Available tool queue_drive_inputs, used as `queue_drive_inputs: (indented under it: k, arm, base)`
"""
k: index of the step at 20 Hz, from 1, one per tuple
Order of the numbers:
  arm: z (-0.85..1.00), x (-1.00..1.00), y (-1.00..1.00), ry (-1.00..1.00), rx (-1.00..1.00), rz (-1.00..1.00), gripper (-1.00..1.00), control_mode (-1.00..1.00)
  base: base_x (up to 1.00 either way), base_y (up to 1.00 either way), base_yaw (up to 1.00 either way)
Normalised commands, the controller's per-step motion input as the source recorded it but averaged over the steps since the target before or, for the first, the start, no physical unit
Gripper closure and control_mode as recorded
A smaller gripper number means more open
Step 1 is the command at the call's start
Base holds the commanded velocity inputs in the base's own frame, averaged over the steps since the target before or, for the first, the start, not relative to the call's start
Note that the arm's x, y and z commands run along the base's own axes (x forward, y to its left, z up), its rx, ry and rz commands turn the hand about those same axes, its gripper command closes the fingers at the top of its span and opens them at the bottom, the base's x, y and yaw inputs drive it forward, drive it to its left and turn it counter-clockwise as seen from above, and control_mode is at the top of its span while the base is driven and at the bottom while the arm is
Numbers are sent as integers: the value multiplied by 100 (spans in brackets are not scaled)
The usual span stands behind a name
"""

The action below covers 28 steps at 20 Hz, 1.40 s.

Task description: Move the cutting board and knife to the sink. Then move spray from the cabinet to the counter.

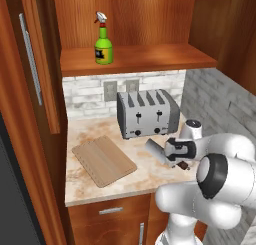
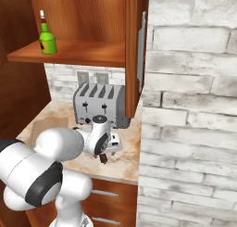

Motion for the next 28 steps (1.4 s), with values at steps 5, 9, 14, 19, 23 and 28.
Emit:
queue_drive_inputs:
  k: [5, 9, 14, 19, 23, 28]
  arm:
    - [-63, 0, 41, 0, 0, 0, 100, -100]
    - [-71, -4, 38, 0, 0, 0, 100, -100]
    - [-61, -33, 50, 0, -2, 0, 100, -100]
    - [-4, -33, 19, 0, 0, 0, 100, -100]
    - [45, -66, 1, 19, 11, 0, 100, -100]
    - [64, -46, 16, 8, 5, 2, 100, -100]
  base:
    - [0, 0, 0]
    - [0, 0, 0]
    - [0, 0, 0]
    - [0, 0, 0]
    - [0, 0, 0]
    - [0, 0, 0]
